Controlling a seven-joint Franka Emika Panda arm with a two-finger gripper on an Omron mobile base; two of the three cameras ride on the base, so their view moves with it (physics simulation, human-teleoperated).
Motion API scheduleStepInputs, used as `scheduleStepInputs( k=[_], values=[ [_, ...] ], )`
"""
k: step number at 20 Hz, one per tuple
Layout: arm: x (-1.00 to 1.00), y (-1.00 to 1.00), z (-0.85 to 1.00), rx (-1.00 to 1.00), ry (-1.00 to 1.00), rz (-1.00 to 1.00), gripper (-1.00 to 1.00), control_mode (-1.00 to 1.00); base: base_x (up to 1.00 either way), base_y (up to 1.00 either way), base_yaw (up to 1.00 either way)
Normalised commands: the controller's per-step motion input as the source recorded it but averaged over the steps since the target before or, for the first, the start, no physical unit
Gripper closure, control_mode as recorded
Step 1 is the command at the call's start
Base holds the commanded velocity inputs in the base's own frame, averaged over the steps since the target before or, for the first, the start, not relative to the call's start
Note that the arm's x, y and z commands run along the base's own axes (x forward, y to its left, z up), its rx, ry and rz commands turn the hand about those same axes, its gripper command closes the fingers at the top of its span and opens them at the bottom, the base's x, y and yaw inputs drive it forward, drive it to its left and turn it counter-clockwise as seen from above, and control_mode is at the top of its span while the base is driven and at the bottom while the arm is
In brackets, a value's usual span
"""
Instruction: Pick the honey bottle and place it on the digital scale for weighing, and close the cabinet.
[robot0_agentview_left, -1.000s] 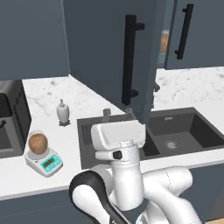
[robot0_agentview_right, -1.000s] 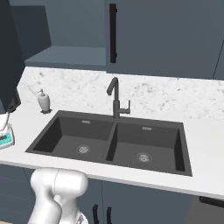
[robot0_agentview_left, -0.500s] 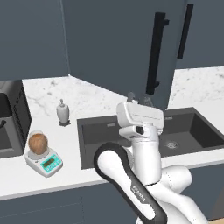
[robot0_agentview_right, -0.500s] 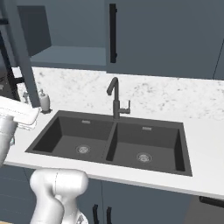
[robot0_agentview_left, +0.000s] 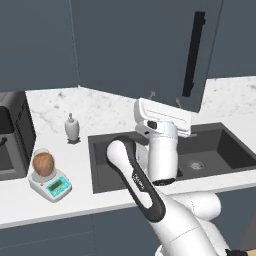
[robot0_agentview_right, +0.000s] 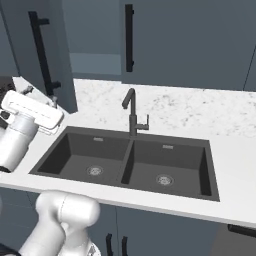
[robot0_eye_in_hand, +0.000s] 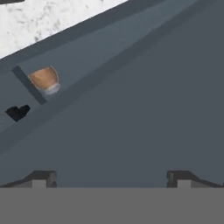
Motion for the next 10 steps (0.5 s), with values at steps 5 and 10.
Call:
scheduleStepInputs(
  k=[5,10],
  values=[
    [0.38,0.08,0.17,-0.07,0.11,-0.45,-1.00,-1.00,0.00,0.00,0.00],
    [0.40,-0.01,0.18,0.00,0.03,-0.25,-1.00,-1.00,0.00,0.00,0.00]
  ],
)
